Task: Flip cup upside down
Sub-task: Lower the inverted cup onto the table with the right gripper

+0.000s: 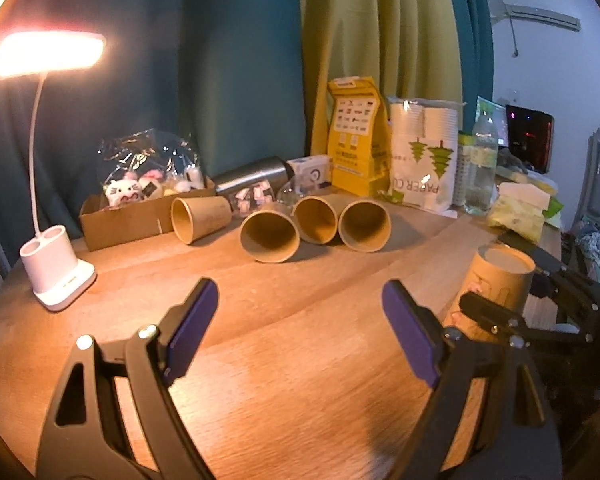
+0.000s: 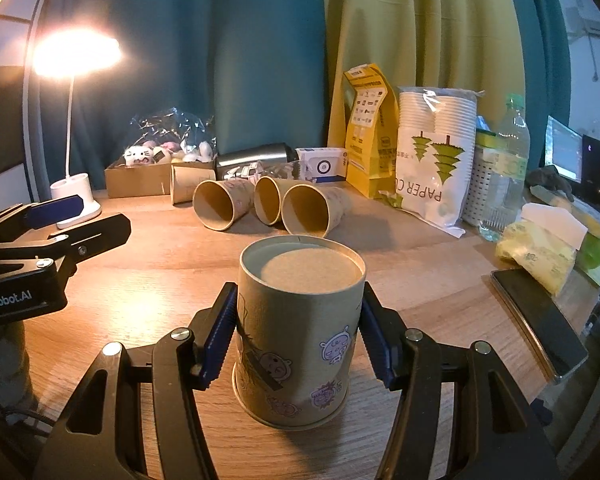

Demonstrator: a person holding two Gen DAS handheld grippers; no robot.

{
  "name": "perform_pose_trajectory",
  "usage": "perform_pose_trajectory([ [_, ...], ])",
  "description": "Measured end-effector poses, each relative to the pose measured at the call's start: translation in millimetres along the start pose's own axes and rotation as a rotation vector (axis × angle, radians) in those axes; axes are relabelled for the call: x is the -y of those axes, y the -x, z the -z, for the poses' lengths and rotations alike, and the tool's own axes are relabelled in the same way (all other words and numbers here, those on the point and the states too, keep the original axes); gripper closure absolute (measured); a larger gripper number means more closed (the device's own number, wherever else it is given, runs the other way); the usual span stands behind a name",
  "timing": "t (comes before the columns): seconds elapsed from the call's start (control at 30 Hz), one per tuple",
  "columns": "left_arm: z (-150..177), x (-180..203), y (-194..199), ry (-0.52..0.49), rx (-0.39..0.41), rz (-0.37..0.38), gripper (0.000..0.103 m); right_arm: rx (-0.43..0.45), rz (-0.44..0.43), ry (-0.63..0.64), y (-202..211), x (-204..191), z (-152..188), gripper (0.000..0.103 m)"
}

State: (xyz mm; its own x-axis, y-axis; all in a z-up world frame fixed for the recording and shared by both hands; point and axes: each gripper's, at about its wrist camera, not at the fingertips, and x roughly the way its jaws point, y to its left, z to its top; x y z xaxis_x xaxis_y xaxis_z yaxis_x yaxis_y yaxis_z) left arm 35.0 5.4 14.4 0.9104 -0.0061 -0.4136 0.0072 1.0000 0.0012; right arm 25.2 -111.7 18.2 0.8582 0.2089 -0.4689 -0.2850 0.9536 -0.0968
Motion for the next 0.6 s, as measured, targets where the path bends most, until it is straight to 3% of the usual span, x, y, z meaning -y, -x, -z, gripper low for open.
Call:
perform_pose_trajectory([
  [0.6,-1,1,-5,0.003,-0.022,0.014,0.018,-0.036,0.031,0.01,-15,1,6,0.041],
])
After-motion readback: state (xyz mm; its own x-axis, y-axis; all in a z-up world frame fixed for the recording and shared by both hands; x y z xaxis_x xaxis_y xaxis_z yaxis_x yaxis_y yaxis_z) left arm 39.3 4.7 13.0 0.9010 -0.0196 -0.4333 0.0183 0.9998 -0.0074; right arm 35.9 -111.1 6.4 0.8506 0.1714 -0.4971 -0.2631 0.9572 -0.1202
